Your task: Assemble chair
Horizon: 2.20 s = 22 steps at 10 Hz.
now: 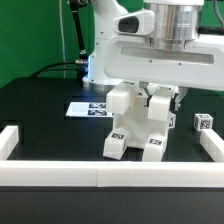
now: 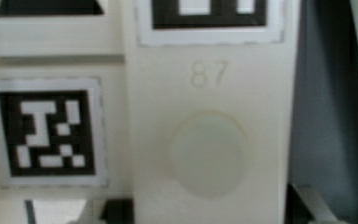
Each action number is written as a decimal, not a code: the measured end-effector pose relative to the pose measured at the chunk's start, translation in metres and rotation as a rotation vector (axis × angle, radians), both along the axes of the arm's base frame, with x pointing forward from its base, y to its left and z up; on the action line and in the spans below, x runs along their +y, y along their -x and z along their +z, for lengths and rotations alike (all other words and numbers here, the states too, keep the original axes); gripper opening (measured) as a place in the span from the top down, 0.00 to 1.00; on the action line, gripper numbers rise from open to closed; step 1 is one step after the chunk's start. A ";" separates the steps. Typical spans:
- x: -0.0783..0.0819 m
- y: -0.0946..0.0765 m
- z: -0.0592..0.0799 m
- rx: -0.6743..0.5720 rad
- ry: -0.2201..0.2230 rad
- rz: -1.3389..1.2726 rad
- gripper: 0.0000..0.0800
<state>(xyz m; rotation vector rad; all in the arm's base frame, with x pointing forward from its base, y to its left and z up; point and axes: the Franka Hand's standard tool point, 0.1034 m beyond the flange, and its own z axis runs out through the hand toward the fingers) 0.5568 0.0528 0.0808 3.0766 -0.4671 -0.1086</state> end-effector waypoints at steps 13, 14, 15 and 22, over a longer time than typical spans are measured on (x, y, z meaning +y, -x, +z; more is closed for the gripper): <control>-0.010 -0.003 -0.005 -0.001 -0.001 0.056 0.41; -0.010 -0.003 -0.005 -0.001 -0.001 0.056 0.27; -0.010 -0.003 -0.005 -0.001 -0.001 0.056 0.27; -0.012 -0.005 0.002 -0.004 -0.003 0.050 0.19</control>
Offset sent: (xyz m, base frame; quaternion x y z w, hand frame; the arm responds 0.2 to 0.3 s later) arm 0.0086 -0.0037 -0.0065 0.0178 0.0042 -0.0295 0.9994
